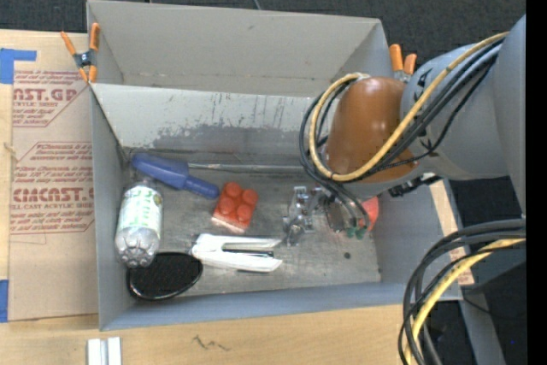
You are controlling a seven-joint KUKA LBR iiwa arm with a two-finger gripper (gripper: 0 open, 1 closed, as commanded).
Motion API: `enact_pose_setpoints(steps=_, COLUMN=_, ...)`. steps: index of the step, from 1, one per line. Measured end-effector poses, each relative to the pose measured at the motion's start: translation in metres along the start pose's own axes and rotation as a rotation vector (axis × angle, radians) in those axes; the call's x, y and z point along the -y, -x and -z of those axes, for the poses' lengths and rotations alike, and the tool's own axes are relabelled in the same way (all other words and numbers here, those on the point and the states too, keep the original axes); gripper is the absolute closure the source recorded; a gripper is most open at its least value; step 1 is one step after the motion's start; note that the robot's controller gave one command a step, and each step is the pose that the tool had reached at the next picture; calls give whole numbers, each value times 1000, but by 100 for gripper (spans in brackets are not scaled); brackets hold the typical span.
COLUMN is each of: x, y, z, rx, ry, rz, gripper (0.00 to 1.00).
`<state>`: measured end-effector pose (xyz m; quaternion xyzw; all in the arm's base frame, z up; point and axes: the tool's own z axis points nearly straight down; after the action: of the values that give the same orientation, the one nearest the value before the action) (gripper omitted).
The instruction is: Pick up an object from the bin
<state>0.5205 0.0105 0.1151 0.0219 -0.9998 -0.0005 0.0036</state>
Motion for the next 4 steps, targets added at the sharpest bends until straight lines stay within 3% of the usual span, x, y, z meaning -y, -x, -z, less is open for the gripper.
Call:
enact_pose_setpoints(steps=1, x=5, y=-4, z=61, rx=4, ry=-1, rz=31, gripper=100)
enact_pose_setpoints(steps=2, x=15, y=-5, z=27, rx=9, ry=-1, rz=49, gripper=0)
enact_pose_setpoints(steps=3, x=17, y=-6, z=21, rx=7, ry=-1, rz=51, gripper=0)
enact_pose_setpoints(steps=4, x=-49, y=-24, z=-43, rx=10, ry=-1, rz=-99, gripper=100)
